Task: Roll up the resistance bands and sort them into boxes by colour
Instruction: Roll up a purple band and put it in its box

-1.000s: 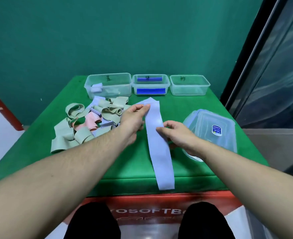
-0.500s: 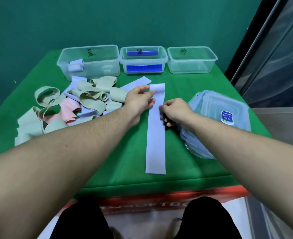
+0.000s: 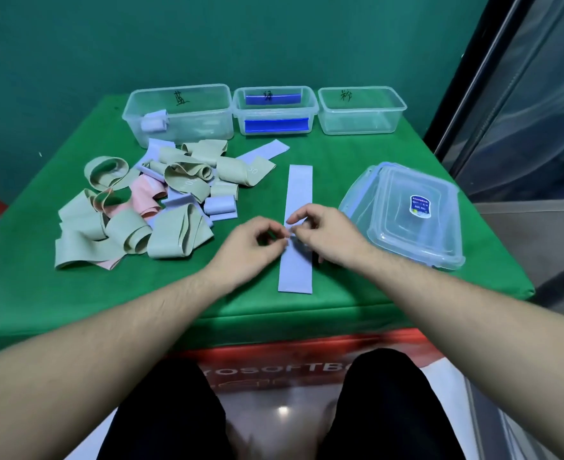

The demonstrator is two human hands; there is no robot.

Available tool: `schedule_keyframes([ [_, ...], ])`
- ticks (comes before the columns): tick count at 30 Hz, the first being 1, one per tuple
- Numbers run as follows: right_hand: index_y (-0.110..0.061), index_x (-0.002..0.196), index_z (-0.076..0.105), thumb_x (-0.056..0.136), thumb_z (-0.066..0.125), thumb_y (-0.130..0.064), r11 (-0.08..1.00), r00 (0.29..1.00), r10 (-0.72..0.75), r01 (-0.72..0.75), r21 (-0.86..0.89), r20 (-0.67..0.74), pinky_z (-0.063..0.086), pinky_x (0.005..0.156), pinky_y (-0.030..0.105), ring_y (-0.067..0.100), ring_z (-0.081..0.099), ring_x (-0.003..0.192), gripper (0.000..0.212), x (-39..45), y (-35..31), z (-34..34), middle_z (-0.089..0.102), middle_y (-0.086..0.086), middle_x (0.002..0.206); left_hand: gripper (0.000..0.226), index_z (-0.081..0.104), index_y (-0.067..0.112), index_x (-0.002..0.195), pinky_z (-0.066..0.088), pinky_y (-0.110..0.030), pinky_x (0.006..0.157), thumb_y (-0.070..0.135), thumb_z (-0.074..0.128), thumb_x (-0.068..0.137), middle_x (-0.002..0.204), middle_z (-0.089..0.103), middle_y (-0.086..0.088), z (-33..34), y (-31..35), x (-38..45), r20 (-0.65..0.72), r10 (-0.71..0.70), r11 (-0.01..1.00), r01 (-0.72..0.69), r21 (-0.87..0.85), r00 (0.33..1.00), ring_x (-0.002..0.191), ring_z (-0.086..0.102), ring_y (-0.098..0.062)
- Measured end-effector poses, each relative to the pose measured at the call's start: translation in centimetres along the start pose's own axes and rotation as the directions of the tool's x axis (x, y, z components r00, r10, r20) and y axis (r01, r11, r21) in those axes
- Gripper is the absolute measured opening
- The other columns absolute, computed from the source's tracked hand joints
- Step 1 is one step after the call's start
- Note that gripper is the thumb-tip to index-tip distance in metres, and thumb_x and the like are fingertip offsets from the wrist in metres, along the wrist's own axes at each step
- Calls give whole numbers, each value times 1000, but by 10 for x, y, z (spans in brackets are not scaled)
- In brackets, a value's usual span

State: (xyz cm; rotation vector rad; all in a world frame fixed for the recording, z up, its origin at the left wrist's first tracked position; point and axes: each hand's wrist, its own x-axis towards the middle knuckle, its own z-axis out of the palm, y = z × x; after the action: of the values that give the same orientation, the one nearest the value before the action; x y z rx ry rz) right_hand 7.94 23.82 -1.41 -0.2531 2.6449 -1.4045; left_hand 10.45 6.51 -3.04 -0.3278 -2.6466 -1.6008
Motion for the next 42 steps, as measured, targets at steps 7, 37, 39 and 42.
schedule_keyframes([
  [7, -28, 97, 69, 83, 77, -27, 974, 978, -202, 206, -92, 51, 49, 81, 21, 1, 61, 84, 16, -59, 26, 1, 68, -13, 88, 31, 72, 24, 106, 38, -16, 98, 30, 81, 77, 107, 60, 9, -11, -14, -44, 214, 195, 925, -252, 284, 957, 105, 56, -5],
  [37, -30, 88, 69, 82, 74, -15, 986, 977, -158, 148, -78, -145, 35, 59, 12, 3, 47, 62, 17, -74, 39, 17, 59, -8, 82, 7, 78, 26, 90, 47, -27, 73, 27, 77, 83, 88, 62, 16, 15, -15, -55, -97, 87, 985, -71, 158, 991, 76, 59, -12],
  [39, -28, 88, 70, 81, 74, -15, 983, 973, -169, 155, -97, -158, 35, 60, 11, 3, 47, 62, 16, -76, 40, 18, 57, -9, 82, 15, 78, 26, 96, 44, -22, 71, 30, 79, 81, 91, 60, 17, 13, -16, -57, -59, 121, 973, -107, 205, 991, 73, 57, -10],
  [42, -24, 90, 73, 80, 75, -15, 973, 964, -205, 183, -141, -167, 35, 63, 11, 4, 48, 65, 13, -79, 42, 21, 56, -8, 85, 18, 78, 22, 99, 41, -18, 70, 28, 78, 82, 92, 60, 14, 13, -18, -59, -36, 179, 938, -159, 307, 983, 74, 55, -8],
])
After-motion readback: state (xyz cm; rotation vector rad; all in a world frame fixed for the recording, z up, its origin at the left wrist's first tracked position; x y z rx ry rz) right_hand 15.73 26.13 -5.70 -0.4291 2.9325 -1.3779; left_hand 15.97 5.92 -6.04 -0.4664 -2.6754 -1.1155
